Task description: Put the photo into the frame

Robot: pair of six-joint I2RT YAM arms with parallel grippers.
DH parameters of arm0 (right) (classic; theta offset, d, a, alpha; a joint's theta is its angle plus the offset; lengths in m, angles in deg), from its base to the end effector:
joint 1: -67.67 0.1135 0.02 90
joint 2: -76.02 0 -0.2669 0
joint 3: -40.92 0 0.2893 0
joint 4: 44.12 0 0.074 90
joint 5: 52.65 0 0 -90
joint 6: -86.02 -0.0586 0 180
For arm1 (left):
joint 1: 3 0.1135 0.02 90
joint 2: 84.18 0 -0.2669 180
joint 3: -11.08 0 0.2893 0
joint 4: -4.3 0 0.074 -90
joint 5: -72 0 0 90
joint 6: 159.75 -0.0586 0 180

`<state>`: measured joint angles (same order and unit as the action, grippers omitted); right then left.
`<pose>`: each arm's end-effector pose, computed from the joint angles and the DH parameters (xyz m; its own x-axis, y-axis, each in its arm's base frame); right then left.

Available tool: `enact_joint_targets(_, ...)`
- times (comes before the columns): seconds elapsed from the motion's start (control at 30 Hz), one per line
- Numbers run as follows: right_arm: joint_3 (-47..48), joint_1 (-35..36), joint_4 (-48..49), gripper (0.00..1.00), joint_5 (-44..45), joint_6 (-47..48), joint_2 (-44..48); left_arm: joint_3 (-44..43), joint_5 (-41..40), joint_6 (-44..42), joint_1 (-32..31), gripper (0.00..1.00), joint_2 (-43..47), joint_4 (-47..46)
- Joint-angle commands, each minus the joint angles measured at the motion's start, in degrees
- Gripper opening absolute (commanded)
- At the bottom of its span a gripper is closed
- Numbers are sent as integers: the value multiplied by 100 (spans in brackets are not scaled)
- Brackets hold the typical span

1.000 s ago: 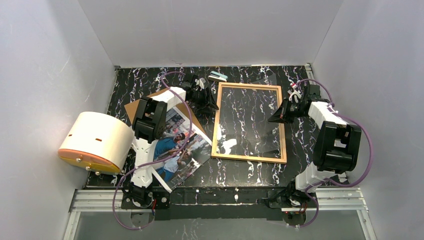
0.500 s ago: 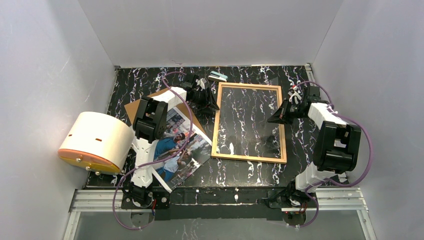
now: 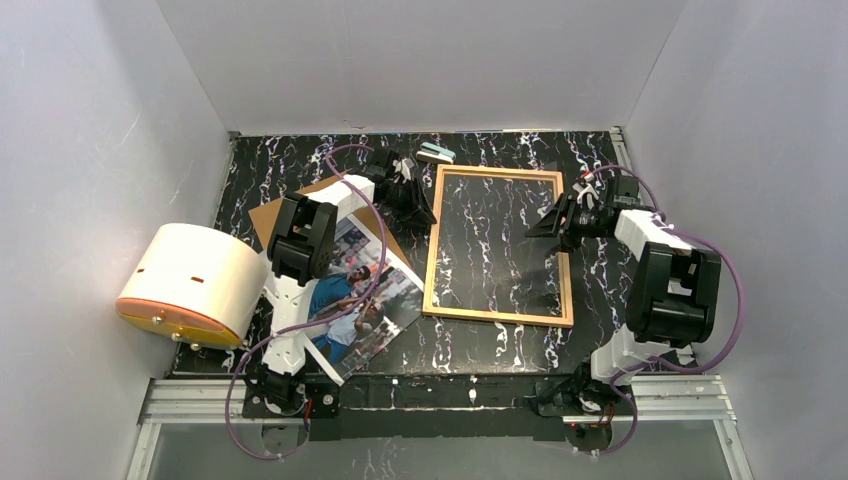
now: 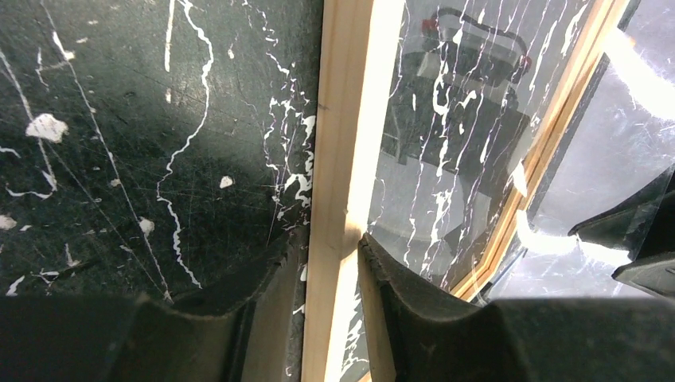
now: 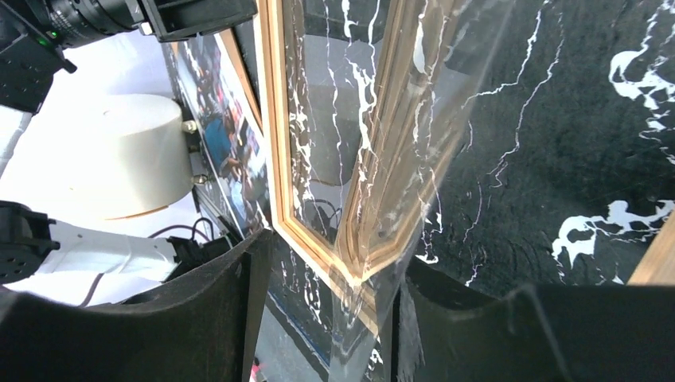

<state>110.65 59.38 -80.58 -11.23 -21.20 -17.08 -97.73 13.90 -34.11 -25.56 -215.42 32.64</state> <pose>0.3593 -0.0079 0.1678 -0.8993 0.3290 -0.2881 -0.0118 0.6403 0.7680 0.4883 -0.2364 0.1080 -0.9510 -0.1406 -0.2755 0.0987 0.7061 -0.7012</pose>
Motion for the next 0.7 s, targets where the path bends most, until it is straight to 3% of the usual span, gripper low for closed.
enact_joint_targets(0.0, -253, -7, 682, 57, -533, -358, 132, 72, -345, -197, -86, 32, -300, 365)
enact_joint_targets(0.1, -384, -9, 974, 50, -615, -542, 35, 71, -379, -193, -90, 32, -306, 376)
enact_joint_targets(0.4, -636, -9, 1674, 5, -706, -1213, 544, 68, -524, -189, -90, 29, -261, 395)
enact_joint_targets(0.67, -784, -8, 2220, 1, -1384, -1840, 1092, 41, -520, -207, -90, 24, -310, 396)
